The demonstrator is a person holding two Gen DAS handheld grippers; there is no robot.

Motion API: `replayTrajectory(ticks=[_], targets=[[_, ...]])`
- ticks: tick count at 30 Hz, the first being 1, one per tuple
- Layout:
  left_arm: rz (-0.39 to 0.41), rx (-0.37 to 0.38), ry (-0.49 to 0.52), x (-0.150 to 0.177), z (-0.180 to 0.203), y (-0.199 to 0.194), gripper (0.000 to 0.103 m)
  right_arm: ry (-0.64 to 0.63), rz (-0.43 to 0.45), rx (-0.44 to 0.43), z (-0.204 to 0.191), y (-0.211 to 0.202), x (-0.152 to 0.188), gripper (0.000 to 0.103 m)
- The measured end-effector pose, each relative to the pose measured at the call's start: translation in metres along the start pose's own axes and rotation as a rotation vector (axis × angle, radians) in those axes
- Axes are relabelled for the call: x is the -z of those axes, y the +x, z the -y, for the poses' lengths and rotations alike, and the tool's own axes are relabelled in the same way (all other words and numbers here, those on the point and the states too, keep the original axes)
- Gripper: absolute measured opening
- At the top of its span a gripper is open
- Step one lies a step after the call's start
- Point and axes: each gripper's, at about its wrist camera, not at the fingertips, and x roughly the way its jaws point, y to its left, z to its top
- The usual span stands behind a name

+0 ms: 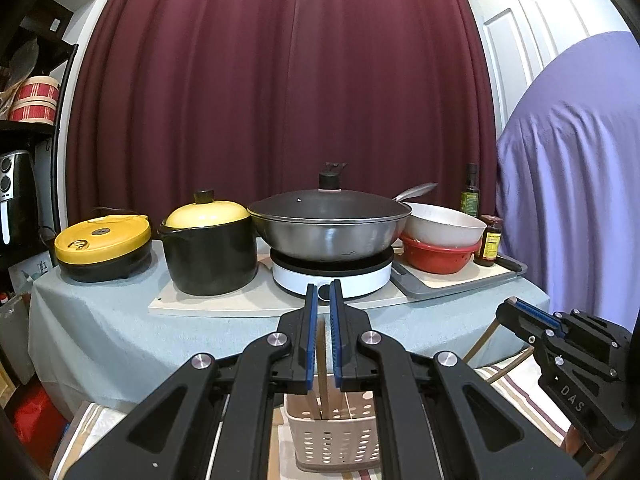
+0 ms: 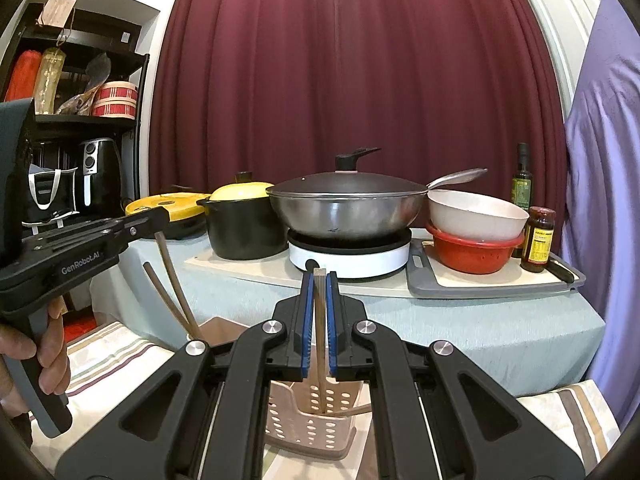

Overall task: Organize utensils
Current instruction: 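Open the left tool into the white holder while the right tool releases its chopstick, then move both tools back down to the remaining chopsticks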

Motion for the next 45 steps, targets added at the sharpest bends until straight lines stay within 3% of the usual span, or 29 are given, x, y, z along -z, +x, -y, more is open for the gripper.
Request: replayTrajectory(ticks=[3, 7, 13, 22, 35, 45], targets=[[-0.007, 0.008, -0.002, 0.0, 0.0, 0.0, 0.009, 0.001, 0.011, 0.007, -0.001, -0.003, -0.001, 0.014], [-0.004, 0.015, -0.009, 0.002, -0.003, -0.004, 0.025, 0.003, 0.034, 0.023, -0.001, -0.013, -0.003, 0.03], [0.006, 0.013, -0.002, 0.003, -0.003, -0.019, 0.043, 0.007, 0.045, 0.036, 0.0, -0.032, -0.008, 0.033], [-0.04, 0.008, 0.006, 0.032, -0.008, -0.061, 0.043, 0.006, -0.002, 0.051, -0.002, -0.08, 0.017, 0.033], [-0.212, -0.028, -0.017, 0.118, -0.007, -0.116, 0.043, 0.026, -0.154, 0.059, -0.027, -0.153, 0.113, 0.033], [-0.307, -0.047, -0.019, 0.174, 0.0, -0.151, 0.043, 0.053, -0.222, 0.037, -0.053, -0.187, 0.171, 0.033]])
